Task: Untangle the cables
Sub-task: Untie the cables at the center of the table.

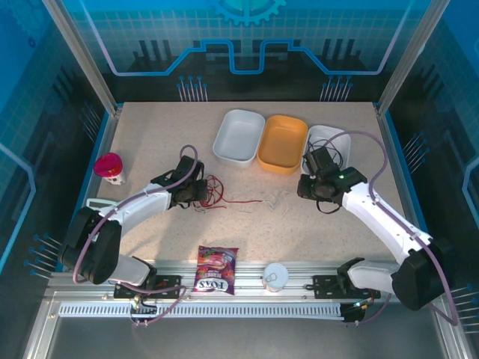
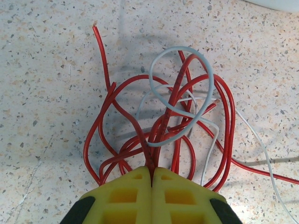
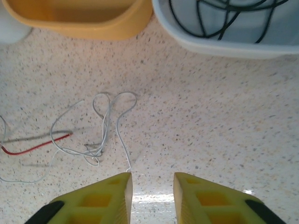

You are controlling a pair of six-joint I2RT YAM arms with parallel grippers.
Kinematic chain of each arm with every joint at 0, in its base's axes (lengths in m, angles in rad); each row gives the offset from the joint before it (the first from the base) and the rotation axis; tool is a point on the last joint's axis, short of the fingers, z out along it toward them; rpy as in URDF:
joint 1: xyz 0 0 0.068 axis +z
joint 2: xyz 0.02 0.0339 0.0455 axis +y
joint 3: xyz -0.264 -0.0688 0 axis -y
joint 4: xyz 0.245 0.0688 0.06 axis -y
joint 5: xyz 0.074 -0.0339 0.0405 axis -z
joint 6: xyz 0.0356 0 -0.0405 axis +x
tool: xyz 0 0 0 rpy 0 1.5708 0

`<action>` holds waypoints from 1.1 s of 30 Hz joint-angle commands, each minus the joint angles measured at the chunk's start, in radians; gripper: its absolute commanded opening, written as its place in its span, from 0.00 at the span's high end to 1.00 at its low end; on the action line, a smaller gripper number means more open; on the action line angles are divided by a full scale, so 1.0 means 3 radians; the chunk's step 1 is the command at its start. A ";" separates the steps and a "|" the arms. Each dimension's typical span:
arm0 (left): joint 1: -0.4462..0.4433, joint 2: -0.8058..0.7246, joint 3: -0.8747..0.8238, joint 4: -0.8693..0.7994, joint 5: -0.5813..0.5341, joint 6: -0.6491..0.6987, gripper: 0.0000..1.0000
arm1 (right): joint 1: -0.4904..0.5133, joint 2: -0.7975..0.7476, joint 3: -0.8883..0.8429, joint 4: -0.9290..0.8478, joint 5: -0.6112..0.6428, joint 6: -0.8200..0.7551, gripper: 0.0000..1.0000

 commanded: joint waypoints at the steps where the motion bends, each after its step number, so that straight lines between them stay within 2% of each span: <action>1: 0.0032 -0.0105 0.0076 -0.0087 -0.0021 0.0072 0.95 | 0.0023 0.0199 -0.0179 0.0288 -0.0322 0.0085 0.66; 7: 0.0037 -0.0164 0.0080 -0.0071 0.0076 0.0048 0.90 | 0.0192 0.0749 -0.0233 0.0643 -0.0449 0.0115 0.52; 11: 0.0035 -0.0201 0.0074 -0.0076 0.0083 0.0029 0.86 | 0.0210 0.1130 -0.0120 0.0739 -0.0465 0.0082 0.51; 13: 0.0033 -0.0227 0.0065 -0.0079 0.0096 0.0012 0.84 | 0.0210 0.1270 -0.0056 0.0733 -0.0404 0.0056 0.58; 16: 0.0036 -0.0273 0.0055 -0.0089 0.0112 -0.0001 0.78 | 0.0194 0.1343 0.0079 0.0574 -0.0209 0.0039 0.88; 18: 0.0033 -0.0316 0.0069 -0.0120 0.0123 -0.0011 0.73 | 0.0207 0.1234 0.0182 0.0382 0.0002 0.0007 1.00; 21: 0.0035 -0.0398 0.0100 -0.0163 0.0132 -0.0037 0.65 | 0.0249 0.0933 0.0342 0.0142 0.0299 -0.0113 1.00; 26: 0.0034 -0.0549 0.0181 -0.0112 0.0270 -0.0141 0.49 | 0.0321 0.0480 0.0557 -0.0045 0.0442 -0.0371 1.00; 33: -0.0036 -0.0485 0.0172 0.0561 0.1054 -0.0539 0.36 | 0.0396 0.0114 0.0570 0.0119 0.0336 -0.0429 1.00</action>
